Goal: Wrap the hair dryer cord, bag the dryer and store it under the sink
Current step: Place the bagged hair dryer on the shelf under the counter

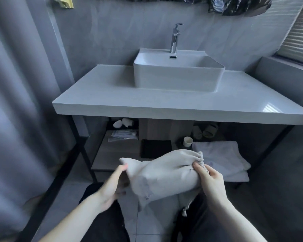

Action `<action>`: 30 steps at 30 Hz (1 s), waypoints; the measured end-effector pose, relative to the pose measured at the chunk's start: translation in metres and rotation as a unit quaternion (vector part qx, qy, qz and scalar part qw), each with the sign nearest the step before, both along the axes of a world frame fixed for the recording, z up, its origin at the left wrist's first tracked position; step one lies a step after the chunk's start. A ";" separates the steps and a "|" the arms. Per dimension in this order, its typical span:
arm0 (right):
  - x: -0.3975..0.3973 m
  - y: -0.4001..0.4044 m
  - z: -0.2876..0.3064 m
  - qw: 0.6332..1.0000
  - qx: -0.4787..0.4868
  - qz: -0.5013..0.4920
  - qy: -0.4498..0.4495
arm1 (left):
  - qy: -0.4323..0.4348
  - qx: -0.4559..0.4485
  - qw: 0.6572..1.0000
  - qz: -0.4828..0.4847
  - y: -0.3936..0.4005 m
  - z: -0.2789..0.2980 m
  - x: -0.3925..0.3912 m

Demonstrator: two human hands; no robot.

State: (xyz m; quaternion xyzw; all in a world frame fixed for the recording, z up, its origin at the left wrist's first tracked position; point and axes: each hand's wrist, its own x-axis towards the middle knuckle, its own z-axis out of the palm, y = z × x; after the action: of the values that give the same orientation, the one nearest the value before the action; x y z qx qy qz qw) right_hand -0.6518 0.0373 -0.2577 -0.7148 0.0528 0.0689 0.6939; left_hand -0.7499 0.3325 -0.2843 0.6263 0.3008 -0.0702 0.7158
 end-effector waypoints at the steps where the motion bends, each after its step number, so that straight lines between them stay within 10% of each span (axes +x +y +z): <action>1: 0.007 0.004 -0.006 1.000 0.007 -0.009 0.019 | 0.006 -0.020 1.000 -0.013 -0.001 -0.006 0.007; 30: 0.266 0.111 -0.217 0.961 0.012 -0.068 0.267 | 0.037 -0.126 0.990 0.053 0.064 -0.200 0.286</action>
State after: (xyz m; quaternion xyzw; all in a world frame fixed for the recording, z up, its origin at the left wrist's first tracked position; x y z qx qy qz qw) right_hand -0.3854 0.1480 -0.4748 -0.6567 0.2838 0.2102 0.6663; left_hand -0.4635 0.3969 -0.4847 0.5109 0.3486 -0.0926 0.7803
